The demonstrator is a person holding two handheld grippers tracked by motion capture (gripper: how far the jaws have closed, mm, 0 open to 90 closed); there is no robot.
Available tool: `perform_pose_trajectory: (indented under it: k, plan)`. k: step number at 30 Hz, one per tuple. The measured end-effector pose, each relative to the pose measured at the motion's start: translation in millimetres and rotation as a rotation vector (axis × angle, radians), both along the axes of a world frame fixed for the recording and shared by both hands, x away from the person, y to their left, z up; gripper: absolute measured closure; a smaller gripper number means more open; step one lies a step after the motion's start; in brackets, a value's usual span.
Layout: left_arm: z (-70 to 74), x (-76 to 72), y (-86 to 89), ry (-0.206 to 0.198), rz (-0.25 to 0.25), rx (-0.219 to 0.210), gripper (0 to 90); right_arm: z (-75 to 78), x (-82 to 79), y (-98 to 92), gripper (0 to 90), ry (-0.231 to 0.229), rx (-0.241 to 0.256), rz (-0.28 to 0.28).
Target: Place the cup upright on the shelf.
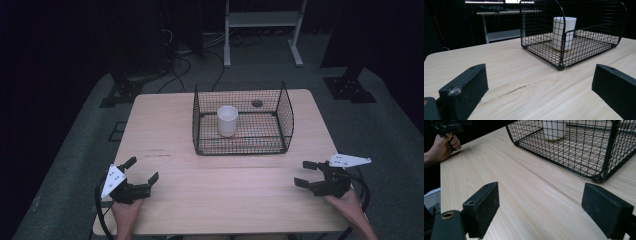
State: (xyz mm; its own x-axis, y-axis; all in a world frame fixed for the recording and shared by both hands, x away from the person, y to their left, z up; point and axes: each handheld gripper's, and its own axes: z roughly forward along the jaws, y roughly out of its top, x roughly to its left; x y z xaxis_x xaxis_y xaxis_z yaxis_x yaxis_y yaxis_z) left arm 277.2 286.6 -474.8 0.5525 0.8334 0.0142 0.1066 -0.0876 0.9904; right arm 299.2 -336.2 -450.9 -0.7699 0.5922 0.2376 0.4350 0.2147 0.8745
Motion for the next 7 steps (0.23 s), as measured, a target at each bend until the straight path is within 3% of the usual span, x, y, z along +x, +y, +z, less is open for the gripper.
perform_pose_trajectory:
  k: [7]
  plan:
    - [0.0,-0.1,-0.3,0.003,0.004,0.0,0.0,-5.0,-18.4,-1.7,13.7,-0.062,0.031,-0.064]
